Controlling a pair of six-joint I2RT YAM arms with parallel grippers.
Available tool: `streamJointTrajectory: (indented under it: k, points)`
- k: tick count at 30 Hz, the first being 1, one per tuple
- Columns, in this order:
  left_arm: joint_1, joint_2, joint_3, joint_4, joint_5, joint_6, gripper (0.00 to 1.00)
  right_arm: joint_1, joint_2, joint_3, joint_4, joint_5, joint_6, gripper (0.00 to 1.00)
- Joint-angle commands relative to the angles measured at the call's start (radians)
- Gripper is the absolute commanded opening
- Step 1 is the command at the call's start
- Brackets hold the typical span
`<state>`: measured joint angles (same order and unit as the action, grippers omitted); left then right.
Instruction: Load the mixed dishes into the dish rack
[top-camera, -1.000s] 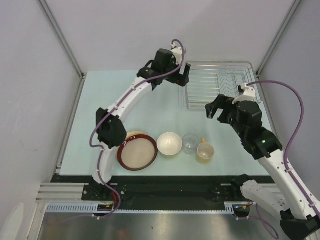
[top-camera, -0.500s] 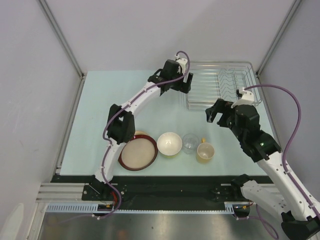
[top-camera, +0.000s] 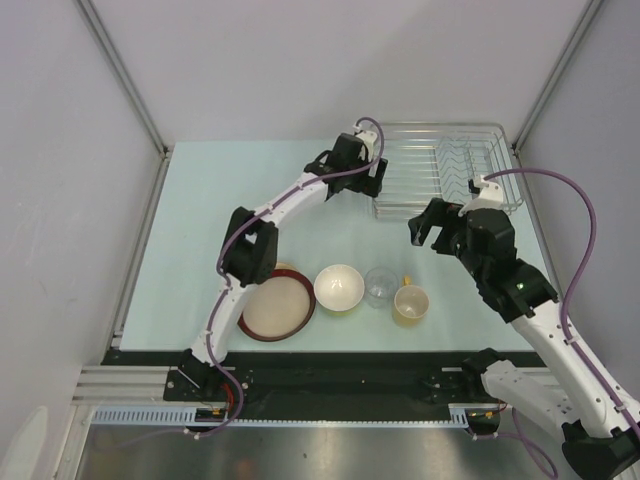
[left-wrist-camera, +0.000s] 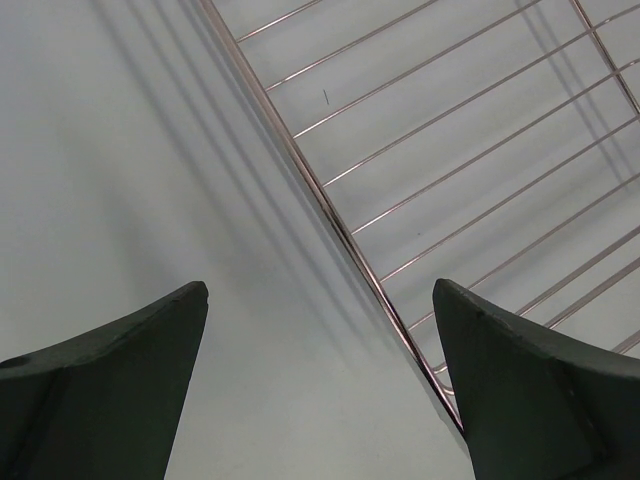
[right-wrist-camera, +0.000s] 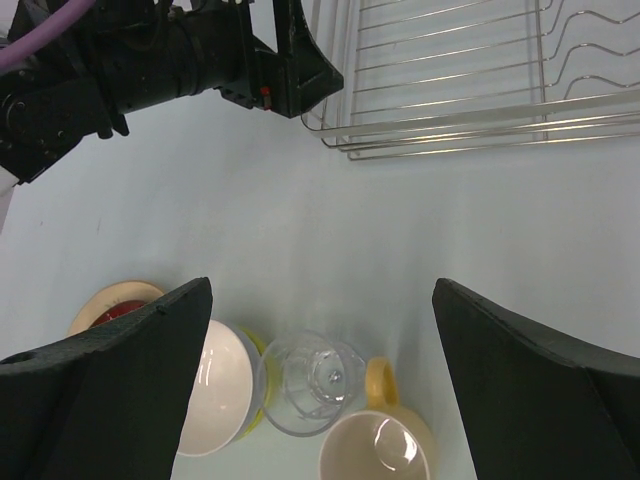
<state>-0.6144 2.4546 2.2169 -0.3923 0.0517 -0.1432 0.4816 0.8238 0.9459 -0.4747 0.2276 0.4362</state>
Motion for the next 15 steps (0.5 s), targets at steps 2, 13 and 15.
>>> streamJointTrajectory:
  k: [2, 13, 15]
  points:
    - [-0.005, -0.02, -0.078, 0.033, -0.088, 0.022, 1.0, 0.005, -0.014, 0.005, 0.041, 0.004, 0.006, 0.97]
    - [0.074, -0.18, -0.348, 0.043, -0.133, 0.048, 0.94, 0.002, 0.044, 0.027, 0.047, 0.052, 0.004, 0.98]
    - [0.107, -0.228, -0.411, 0.044, -0.135, 0.051, 0.93, -0.008, 0.067, 0.036, 0.047, 0.07, 0.007, 0.98]
